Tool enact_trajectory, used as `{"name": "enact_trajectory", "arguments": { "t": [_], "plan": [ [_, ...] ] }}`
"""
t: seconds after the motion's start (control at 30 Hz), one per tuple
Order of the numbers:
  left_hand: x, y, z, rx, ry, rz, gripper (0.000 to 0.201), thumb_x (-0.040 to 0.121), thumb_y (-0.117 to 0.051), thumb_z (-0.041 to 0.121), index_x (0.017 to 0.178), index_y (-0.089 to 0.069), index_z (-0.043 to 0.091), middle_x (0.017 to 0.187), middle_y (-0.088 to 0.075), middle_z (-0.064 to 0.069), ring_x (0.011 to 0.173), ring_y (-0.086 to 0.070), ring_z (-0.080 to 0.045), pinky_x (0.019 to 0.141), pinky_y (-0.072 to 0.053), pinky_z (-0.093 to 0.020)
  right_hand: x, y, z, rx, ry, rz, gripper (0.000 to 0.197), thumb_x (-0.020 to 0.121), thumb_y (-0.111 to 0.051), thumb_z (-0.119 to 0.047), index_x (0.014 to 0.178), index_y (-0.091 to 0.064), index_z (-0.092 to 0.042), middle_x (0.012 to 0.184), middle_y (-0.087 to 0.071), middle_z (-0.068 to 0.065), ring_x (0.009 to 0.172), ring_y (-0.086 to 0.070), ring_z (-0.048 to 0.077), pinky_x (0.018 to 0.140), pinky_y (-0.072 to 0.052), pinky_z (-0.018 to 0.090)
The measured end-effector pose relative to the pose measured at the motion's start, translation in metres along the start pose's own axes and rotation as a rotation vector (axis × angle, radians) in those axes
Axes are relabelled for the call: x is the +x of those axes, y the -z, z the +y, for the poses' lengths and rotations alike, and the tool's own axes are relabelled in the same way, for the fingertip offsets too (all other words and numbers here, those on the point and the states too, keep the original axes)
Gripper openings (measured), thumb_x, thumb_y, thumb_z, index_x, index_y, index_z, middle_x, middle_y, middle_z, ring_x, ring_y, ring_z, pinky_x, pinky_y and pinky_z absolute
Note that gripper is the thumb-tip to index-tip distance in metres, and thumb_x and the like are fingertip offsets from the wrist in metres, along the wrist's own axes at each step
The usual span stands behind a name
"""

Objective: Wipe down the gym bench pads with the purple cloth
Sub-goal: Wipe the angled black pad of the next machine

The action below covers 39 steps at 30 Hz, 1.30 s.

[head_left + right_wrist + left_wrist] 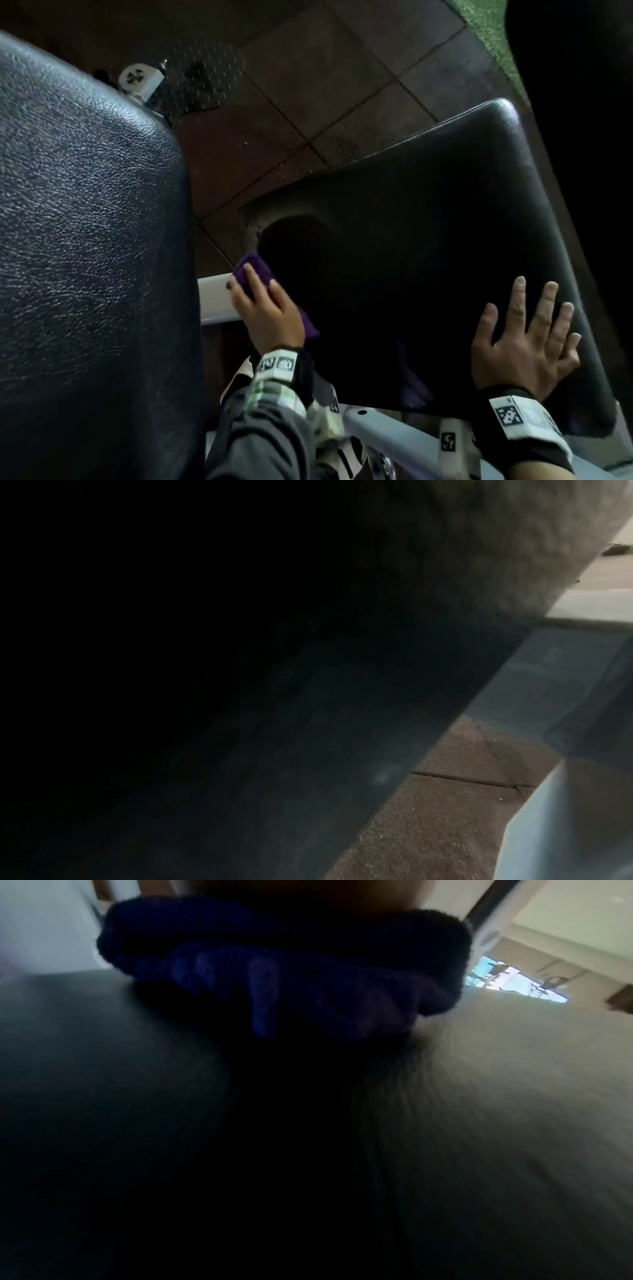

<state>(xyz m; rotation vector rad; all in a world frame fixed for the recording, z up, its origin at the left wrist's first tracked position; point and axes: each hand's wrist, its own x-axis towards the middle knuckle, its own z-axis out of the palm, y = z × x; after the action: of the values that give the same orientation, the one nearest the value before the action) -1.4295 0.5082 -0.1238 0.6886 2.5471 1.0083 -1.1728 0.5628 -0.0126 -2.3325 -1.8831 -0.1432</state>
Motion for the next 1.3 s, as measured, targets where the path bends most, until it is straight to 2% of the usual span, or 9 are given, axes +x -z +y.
{"name": "enact_trajectory", "arguments": {
  "t": [0.13, 0.27, 0.4, 0.6, 0.77, 0.83, 1.03, 1.17, 1.3],
  "plan": [
    [-0.058, 0.007, 0.004, 0.028, 0.032, 0.032, 0.054, 0.096, -0.035, 0.030, 0.140, -0.044, -0.001, 0.147, -0.029, -0.034, 0.133, -0.030, -0.052, 0.112, -0.023, -0.049, 0.000, 0.001, -0.001, 0.007, -0.003, 0.000, 0.058, 0.090, -0.027, -0.047, 0.146, -0.023, -0.033, 0.157, -0.010, 0.000, 0.144, -0.007, 0.024, 0.111, -0.009, 0.053],
    [-0.089, -0.007, 0.032, 0.042, -0.255, -0.097, 0.050, 0.097, -0.040, 0.027, 0.142, -0.045, 0.005, 0.154, -0.024, -0.025, 0.139, -0.023, -0.047, 0.113, -0.022, -0.047, 0.000, 0.001, -0.001, 0.000, 0.001, 0.011, 0.057, 0.091, -0.027, -0.046, 0.146, -0.024, -0.032, 0.157, -0.011, 0.001, 0.144, -0.008, 0.024, 0.111, -0.009, 0.052],
    [-0.051, -0.023, 0.054, 0.065, -0.421, -0.133, 0.049, 0.097, -0.040, 0.027, 0.142, -0.045, 0.011, 0.154, -0.026, -0.023, 0.141, -0.022, -0.044, 0.110, -0.032, -0.054, 0.000, 0.001, 0.000, 0.002, -0.001, 0.009, 0.057, 0.091, -0.028, -0.046, 0.146, -0.024, -0.032, 0.157, -0.011, 0.001, 0.144, -0.008, 0.025, 0.111, -0.009, 0.052],
    [0.022, -0.022, 0.033, 0.037, -0.208, -0.018, 0.051, 0.095, -0.038, 0.032, 0.139, -0.050, 0.008, 0.149, -0.032, -0.028, 0.134, -0.032, -0.050, 0.111, -0.026, -0.051, 0.001, 0.002, 0.000, -0.001, -0.007, -0.012, 0.057, 0.090, -0.026, -0.047, 0.146, -0.023, -0.033, 0.157, -0.010, 0.000, 0.144, -0.006, 0.024, 0.111, -0.008, 0.051],
    [-0.023, 0.003, 0.000, 0.000, 0.079, -0.004, 0.061, 0.094, -0.034, 0.038, 0.145, -0.038, 0.005, 0.150, -0.024, -0.033, 0.138, -0.026, -0.049, 0.113, -0.022, -0.051, 0.001, 0.002, -0.001, 0.001, -0.006, -0.015, 0.058, 0.090, -0.026, -0.048, 0.146, -0.022, -0.034, 0.157, -0.010, 0.000, 0.144, -0.005, 0.023, 0.112, -0.007, 0.051],
    [-0.057, 0.012, 0.000, 0.023, 0.094, -0.049, 0.064, 0.093, -0.034, 0.041, 0.147, -0.034, 0.006, 0.154, -0.018, -0.028, 0.140, -0.020, -0.047, 0.115, -0.017, -0.048, 0.001, 0.001, -0.001, -0.002, -0.007, -0.012, 0.057, 0.091, -0.026, -0.048, 0.146, -0.022, -0.034, 0.157, -0.010, 0.000, 0.144, -0.005, 0.023, 0.112, -0.007, 0.051],
    [-0.078, -0.007, 0.032, 0.096, -0.331, -0.188, 0.056, 0.095, -0.043, 0.032, 0.144, -0.041, 0.007, 0.155, -0.020, -0.025, 0.141, -0.019, -0.048, 0.112, -0.024, -0.054, 0.001, 0.000, -0.001, -0.005, -0.007, 0.009, 0.057, 0.091, -0.027, -0.047, 0.146, -0.025, -0.032, 0.157, -0.012, 0.000, 0.144, -0.008, 0.024, 0.111, -0.008, 0.050],
    [-0.027, -0.031, 0.075, 0.099, -0.495, -0.221, 0.053, 0.096, -0.040, 0.034, 0.145, -0.041, 0.013, 0.156, -0.022, -0.022, 0.141, -0.019, -0.047, 0.110, -0.028, -0.058, 0.000, 0.002, -0.002, 0.001, -0.019, -0.006, 0.058, 0.090, -0.027, -0.047, 0.146, -0.025, -0.032, 0.157, -0.011, -0.001, 0.144, -0.008, 0.023, 0.111, -0.008, 0.050],
    [0.048, -0.047, 0.107, 0.094, -0.528, -0.290, 0.055, 0.094, -0.033, 0.040, 0.145, -0.042, 0.021, 0.156, -0.024, -0.018, 0.142, -0.021, -0.045, 0.110, -0.023, -0.058, 0.001, 0.004, -0.004, 0.000, -0.041, -0.025, 0.058, 0.089, -0.027, -0.048, 0.145, -0.025, -0.034, 0.157, -0.010, -0.003, 0.144, -0.006, 0.022, 0.111, -0.009, 0.051]
  ]
}}
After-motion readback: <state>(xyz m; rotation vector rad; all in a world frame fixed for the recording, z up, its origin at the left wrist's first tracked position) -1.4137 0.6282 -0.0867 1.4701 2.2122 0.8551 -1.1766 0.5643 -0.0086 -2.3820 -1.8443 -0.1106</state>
